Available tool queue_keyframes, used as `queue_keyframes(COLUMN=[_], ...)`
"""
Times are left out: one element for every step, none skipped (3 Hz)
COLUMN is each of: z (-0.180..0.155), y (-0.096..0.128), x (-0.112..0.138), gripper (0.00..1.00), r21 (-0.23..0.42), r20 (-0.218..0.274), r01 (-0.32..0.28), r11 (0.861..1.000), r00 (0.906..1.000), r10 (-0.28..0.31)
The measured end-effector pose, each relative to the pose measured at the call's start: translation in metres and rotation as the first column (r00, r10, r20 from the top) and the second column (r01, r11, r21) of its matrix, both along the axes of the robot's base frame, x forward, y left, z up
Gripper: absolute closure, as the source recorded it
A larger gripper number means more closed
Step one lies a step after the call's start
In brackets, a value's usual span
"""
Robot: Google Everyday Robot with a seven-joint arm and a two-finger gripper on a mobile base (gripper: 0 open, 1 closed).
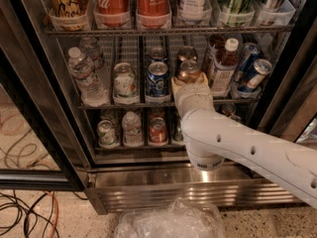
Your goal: Pick orange can from middle shelf of fridge
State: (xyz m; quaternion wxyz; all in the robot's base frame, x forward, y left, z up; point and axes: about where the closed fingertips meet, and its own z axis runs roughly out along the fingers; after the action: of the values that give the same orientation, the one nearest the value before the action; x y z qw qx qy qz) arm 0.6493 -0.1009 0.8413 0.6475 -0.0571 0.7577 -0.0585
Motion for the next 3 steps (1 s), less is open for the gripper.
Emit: queue_keyframes(z=[0.0,0.017,0.048], y=[0.0,-0.003,-0.002], x=[0.0,-0.003,-0.011], gripper=[1.0,1.0,1.0], r21=[0.0,0.01,-0.004], r20=[0.0,0.018,0.063], r01=[0.0,-0.012,-0.048], r11=[1.0,1.0,0.999], r00=[1.0,0.9998,0.9969], r10=[0.0,0.011,0.048])
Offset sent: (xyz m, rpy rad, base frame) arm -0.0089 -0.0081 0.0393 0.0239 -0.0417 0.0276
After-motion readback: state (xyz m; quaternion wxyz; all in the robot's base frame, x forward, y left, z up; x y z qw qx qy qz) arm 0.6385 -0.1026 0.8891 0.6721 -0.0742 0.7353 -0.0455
